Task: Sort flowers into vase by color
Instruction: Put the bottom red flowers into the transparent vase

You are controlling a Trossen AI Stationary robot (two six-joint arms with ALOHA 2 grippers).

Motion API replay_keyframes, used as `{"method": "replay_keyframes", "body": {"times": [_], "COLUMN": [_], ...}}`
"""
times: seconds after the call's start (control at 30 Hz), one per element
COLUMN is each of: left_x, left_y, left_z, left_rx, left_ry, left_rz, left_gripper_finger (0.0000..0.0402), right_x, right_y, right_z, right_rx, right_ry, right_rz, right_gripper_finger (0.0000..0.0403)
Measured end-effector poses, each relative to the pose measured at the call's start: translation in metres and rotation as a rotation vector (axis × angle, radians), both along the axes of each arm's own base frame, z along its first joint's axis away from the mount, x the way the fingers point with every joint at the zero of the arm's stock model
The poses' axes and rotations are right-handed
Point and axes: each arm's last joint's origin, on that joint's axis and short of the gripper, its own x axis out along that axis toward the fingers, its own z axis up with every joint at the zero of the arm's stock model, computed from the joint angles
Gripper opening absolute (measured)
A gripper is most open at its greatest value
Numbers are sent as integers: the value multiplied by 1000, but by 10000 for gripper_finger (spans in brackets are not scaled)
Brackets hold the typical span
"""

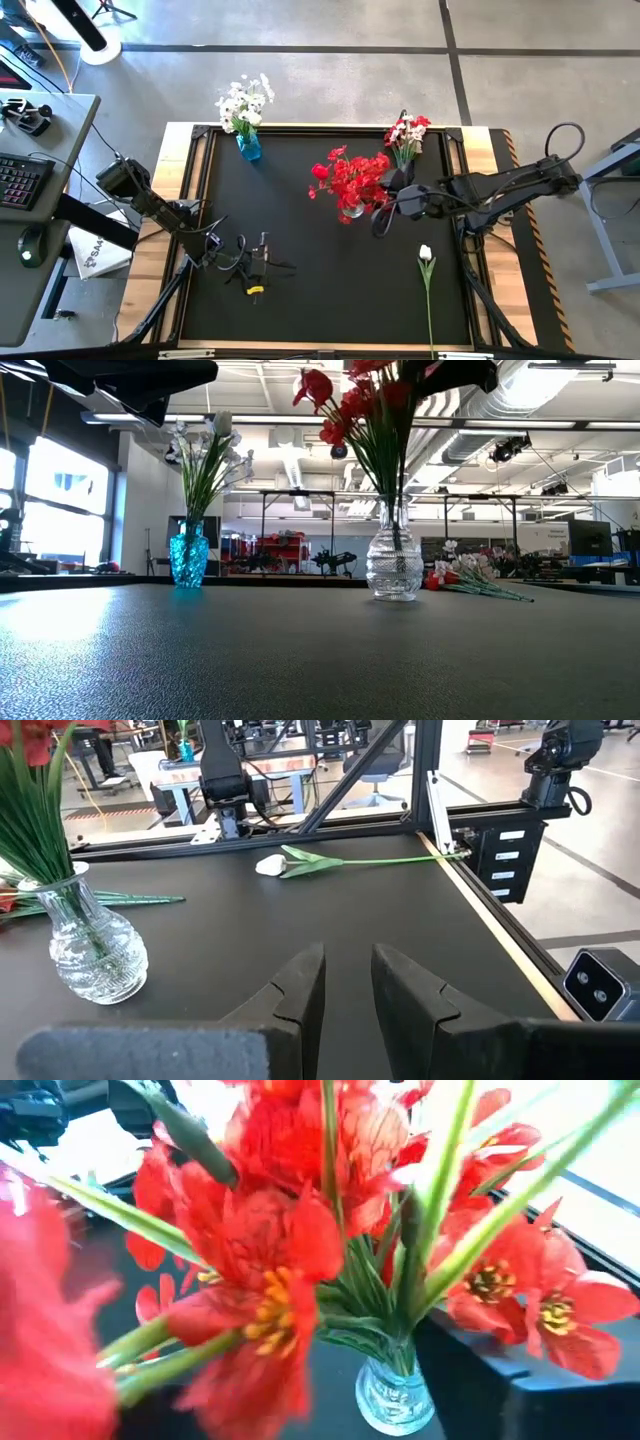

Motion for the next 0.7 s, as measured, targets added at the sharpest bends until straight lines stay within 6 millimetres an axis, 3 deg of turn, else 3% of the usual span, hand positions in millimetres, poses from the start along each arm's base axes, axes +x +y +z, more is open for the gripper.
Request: {"method": "replay_keyframes", "body": {"times": [0.33, 0.7], "left_x": [0, 0], "left_y": [0, 0], "left_z": [0, 0], "left_rx": [0, -2], "left_ry": [0, 0], "left_rz": [0, 0], "left_gripper_finger": [74, 74], "right_x": [4, 5], "right_y": [-1, -1], "right_z": [-10, -62], "right_rx": [-31, -5], "right_ry": [15, 117], "right_rz": [-31, -118], "right_gripper_finger": [11, 19]}}
